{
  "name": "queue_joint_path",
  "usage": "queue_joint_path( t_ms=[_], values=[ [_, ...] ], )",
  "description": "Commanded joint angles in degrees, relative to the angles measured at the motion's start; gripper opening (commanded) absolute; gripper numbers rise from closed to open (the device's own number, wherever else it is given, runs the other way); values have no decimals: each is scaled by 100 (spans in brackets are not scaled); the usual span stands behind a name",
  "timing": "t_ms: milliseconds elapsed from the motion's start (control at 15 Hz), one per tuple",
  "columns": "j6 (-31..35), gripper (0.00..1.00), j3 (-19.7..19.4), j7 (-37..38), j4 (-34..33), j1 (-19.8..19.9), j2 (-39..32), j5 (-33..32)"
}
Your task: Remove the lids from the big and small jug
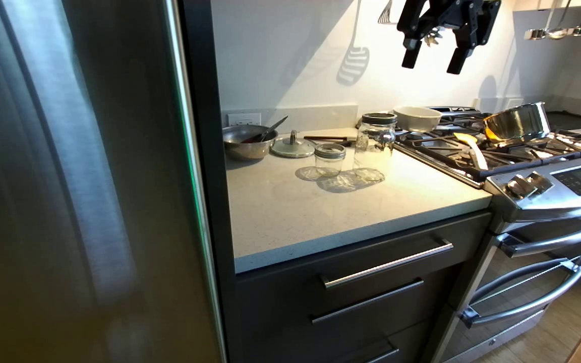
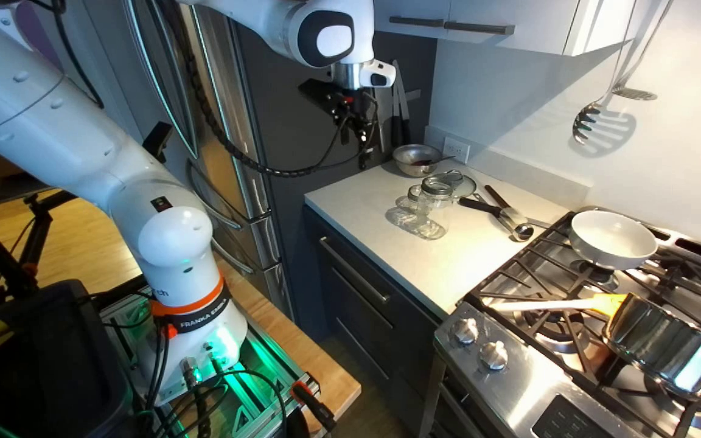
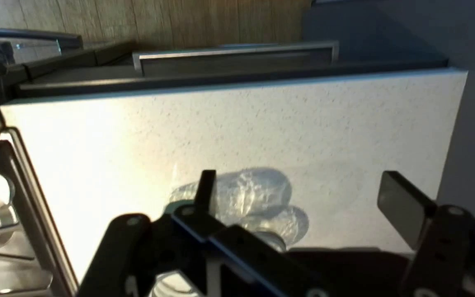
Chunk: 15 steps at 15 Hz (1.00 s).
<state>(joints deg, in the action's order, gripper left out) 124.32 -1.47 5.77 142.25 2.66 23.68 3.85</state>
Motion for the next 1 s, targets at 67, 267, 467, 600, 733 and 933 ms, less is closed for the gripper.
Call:
queue_joint_path(
  t_ms=[67, 267, 467, 600, 733, 933],
  values=[
    [960, 100, 227, 1046, -669, 373, -1073, -711],
    [704, 100, 61, 731, -629, 202, -993, -448],
    [488, 100, 10, 530, -949, 163, -1385, -261],
    [451, 100, 7, 521, -1008, 154, -1437, -253],
    [440, 100, 7, 519, -1022, 148, -1437, -252],
    [483, 100, -6, 689, -1018, 212, -1464, -391]
  ],
)
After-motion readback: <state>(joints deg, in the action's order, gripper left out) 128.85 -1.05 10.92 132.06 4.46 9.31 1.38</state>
